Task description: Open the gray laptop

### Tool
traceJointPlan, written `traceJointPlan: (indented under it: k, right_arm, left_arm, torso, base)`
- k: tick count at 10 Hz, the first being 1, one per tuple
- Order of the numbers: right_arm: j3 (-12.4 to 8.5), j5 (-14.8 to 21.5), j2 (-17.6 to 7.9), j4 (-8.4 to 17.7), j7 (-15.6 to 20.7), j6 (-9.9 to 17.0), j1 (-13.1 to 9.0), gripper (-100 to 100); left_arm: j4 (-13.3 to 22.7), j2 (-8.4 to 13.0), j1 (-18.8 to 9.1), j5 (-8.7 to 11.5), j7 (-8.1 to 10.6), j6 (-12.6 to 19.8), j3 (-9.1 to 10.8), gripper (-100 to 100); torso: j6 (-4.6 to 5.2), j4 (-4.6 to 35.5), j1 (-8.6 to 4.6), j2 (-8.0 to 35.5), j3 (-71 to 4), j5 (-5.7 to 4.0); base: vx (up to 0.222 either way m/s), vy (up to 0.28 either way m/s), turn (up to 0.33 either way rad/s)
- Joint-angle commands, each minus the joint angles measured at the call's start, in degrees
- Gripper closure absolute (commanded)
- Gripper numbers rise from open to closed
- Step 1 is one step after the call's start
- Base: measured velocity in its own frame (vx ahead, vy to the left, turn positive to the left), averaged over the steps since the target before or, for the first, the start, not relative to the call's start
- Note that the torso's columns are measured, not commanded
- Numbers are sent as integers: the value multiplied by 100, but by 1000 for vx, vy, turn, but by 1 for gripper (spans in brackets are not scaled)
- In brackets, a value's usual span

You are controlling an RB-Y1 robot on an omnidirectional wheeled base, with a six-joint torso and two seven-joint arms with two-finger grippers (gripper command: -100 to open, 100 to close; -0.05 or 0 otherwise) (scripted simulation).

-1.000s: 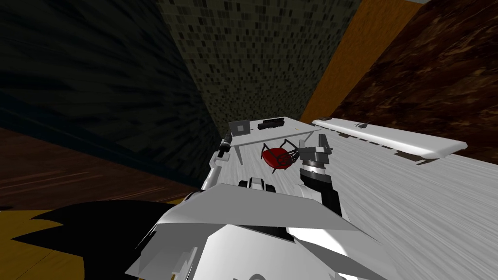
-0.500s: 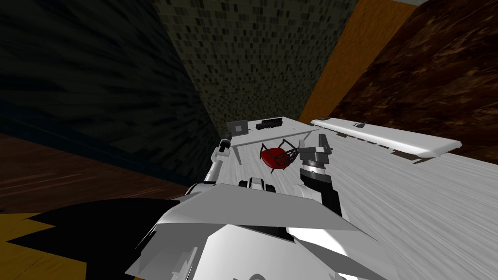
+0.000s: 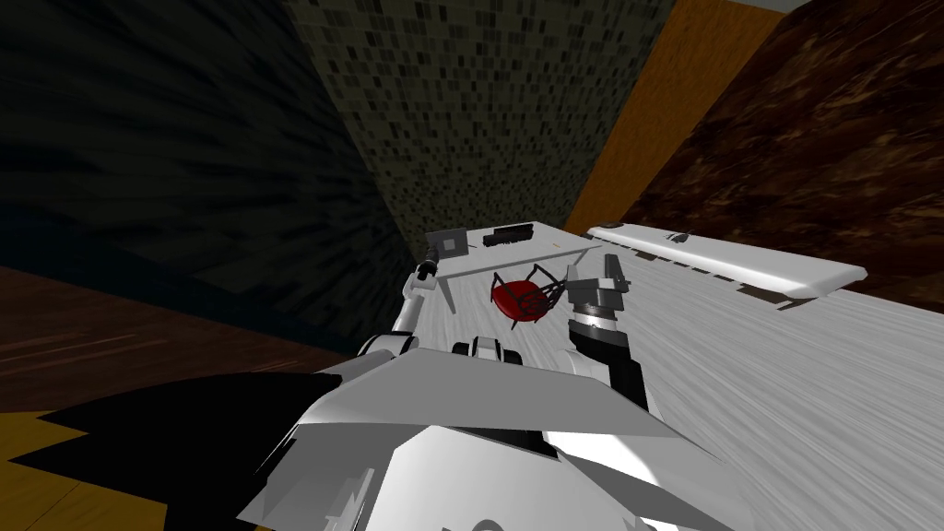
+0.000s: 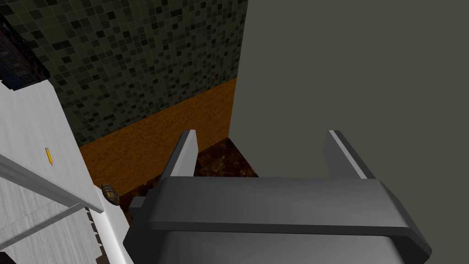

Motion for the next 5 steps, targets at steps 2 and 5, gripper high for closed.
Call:
traceJointPlan:
  k: [2, 5]
  right_arm:
    - [0, 0, 0, 0, 0, 0, 0, 0]
    - [0, 0, 0, 0, 0, 0, 0, 0]
  left_arm:
    - [580, 86, -574, -3, 121, 482, 161, -100]
    - [1078, 179, -1081, 19, 231, 891, 307, -100]
  torso:
    - [0, 0, 0, 0, 0, 0]
    - [0, -2, -1, -5, -3, 0]
  base:
    - [24, -40, -8]
    - [48, -47, -8]
